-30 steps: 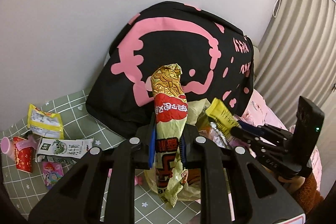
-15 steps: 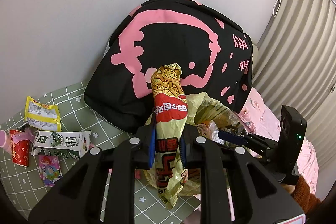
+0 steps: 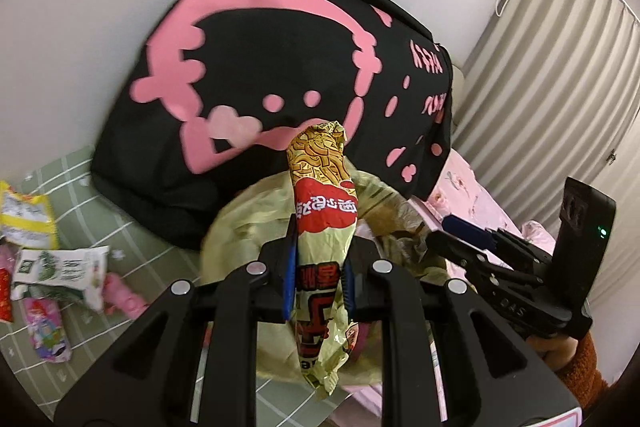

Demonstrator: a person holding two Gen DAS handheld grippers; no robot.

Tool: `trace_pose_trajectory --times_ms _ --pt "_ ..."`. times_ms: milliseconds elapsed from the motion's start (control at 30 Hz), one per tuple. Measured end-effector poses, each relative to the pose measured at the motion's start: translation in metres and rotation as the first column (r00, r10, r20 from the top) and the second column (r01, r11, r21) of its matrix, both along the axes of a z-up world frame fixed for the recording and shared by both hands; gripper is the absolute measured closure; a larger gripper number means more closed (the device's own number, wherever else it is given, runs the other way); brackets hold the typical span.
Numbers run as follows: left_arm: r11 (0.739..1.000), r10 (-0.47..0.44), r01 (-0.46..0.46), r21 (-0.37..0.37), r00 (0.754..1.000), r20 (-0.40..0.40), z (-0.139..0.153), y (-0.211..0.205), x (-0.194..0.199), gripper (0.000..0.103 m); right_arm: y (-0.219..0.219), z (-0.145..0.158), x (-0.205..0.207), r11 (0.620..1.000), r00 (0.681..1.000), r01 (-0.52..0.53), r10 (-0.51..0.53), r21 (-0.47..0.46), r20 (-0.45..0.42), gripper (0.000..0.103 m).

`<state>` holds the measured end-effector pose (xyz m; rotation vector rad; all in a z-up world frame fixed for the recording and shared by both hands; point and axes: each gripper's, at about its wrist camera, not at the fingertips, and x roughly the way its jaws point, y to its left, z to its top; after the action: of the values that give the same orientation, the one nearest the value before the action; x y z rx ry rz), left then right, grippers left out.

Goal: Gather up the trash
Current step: 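Carry the packet and stick wrapper over the yellow trash bag with both tools, then open both tools to drop the packet and wrapper into the bag, then reach the right tool to the white-green milk carton and close on it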

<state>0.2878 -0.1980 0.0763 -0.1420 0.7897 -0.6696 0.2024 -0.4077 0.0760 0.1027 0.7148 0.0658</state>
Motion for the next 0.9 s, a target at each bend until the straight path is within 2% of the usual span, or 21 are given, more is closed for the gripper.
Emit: trace_pose_trajectory --times_ms 200,267,333,400,533,767,833,900 --pt "0.999 -0.034 0.034 0.009 0.998 -0.045 -0.019 -0.033 0.011 0.087 -0.022 0.005 -0.015 0.999 0.999 0.049 -0.049 0.014 0.009 0.061" --pt "0.998 -0.049 0.051 0.023 0.997 -0.058 -0.026 -0.043 0.011 0.084 -0.027 0.007 -0.018 0.998 0.998 0.062 -0.063 0.015 0.01 0.061" --pt "0.997 -0.064 0.066 0.028 0.995 -0.076 -0.032 -0.049 0.011 0.07 -0.034 0.007 -0.02 0.997 0.997 0.078 -0.078 0.016 0.012 0.061" --pt "0.997 -0.076 0.078 0.021 0.993 -0.091 -0.037 -0.052 0.011 0.062 -0.038 0.007 -0.02 0.996 0.996 0.083 -0.083 0.021 0.011 0.061" --pt "0.997 -0.068 0.07 0.027 0.995 -0.078 -0.036 -0.048 0.008 0.057 -0.041 0.002 -0.016 0.996 0.997 0.081 -0.081 0.031 0.003 0.061" --pt "0.999 0.033 -0.032 0.034 0.999 -0.033 -0.023 -0.005 0.006 0.057 -0.018 -0.003 0.002 0.998 1.0 0.016 -0.016 0.057 0.001 0.061" --pt "0.994 0.098 -0.098 0.038 0.995 -0.005 -0.019 0.014 0.006 0.057 -0.005 -0.004 0.009 0.998 1.0 -0.02 0.02 0.064 0.006 0.061" --pt "0.981 0.191 -0.192 0.037 0.981 0.035 -0.016 0.041 0.006 0.057 0.008 -0.004 0.014 0.996 0.998 -0.056 0.055 0.072 0.012 0.061"
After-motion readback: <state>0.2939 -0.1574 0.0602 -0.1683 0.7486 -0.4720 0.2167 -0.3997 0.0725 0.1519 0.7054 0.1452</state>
